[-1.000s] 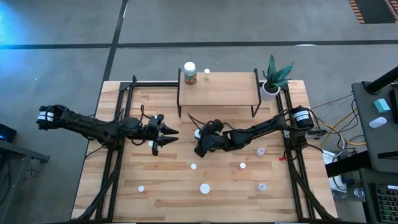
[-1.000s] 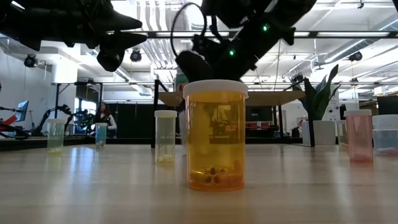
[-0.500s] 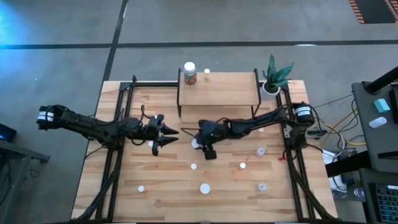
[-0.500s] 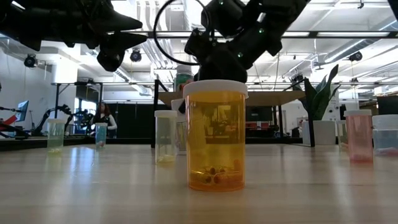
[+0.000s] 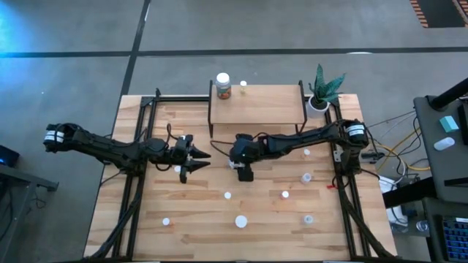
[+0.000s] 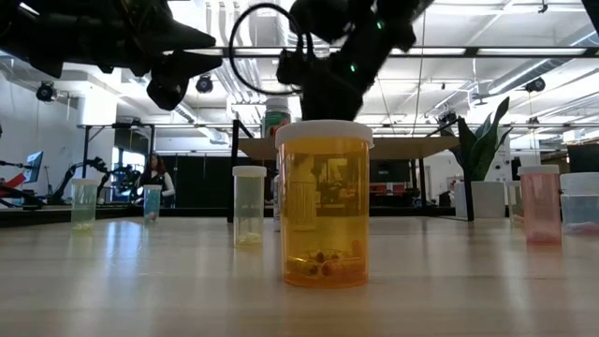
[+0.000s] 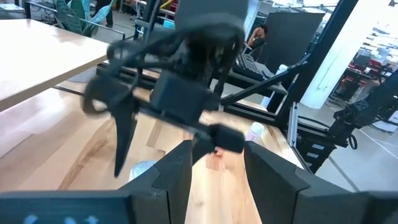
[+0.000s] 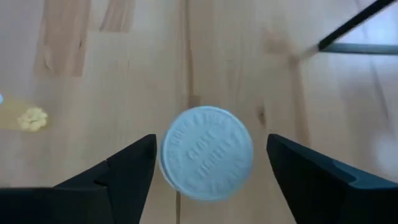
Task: Pick and place medicine bottles onto shelf by color
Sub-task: Put the white pill bottle on the shelf
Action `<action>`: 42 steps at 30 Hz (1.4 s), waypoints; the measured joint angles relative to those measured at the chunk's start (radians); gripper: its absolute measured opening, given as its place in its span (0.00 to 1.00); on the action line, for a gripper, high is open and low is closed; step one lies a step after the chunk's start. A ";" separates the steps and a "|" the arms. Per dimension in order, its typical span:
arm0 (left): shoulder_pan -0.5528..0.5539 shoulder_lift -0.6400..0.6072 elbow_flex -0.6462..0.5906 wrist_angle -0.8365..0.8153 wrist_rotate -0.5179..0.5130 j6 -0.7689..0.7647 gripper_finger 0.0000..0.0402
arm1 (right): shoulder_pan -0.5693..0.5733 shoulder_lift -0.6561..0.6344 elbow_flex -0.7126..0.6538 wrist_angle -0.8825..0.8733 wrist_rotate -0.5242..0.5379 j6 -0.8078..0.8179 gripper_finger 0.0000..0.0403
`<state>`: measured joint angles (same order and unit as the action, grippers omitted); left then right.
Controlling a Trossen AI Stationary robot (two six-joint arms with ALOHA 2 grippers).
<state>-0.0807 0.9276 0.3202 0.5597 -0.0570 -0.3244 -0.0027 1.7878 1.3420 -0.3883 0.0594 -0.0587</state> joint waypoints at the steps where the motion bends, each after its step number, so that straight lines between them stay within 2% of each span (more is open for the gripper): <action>1: 0.000 0.001 0.000 -0.001 0.000 0.001 0.32 | 0.003 0.000 0.028 -0.040 0.007 0.015 0.75; 5: 0.000 0.008 0.000 0.000 0.000 0.024 0.32 | 0.027 0.000 0.127 -0.139 0.074 0.049 0.77; 9: 0.000 0.008 0.000 0.000 0.000 0.024 0.32 | 0.061 0.000 0.191 -0.213 0.185 0.162 0.78; 15: 0.000 0.007 0.000 -0.001 0.000 0.020 0.32 | 0.154 0.000 0.182 -0.265 0.542 0.484 0.76; 21: 0.000 0.007 0.000 -0.001 0.003 0.016 0.32 | 0.253 0.000 0.104 -0.212 0.833 0.772 0.73; 25: 0.000 0.007 0.000 -0.001 0.004 0.017 0.32 | 0.307 0.000 0.024 -0.100 0.962 0.877 0.74; 29: 0.000 0.007 0.000 -0.001 0.004 0.016 0.32 | 0.337 0.000 -0.080 0.123 1.000 0.825 0.75; 36: 0.000 0.007 0.000 -0.001 0.005 0.017 0.32 | 0.366 0.020 -0.276 0.663 1.059 0.565 0.77; 39: 0.000 0.007 0.000 -0.002 0.005 0.017 0.32 | 0.368 0.055 -0.298 0.781 1.066 0.485 0.77; 42: 0.000 0.007 0.000 -0.003 0.005 0.017 0.32 | 0.365 0.095 -0.282 0.797 1.073 0.451 0.77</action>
<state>-0.0807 0.9348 0.3206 0.5568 -0.0521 -0.3077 0.3618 1.8824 1.0604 0.4089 1.1322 0.3927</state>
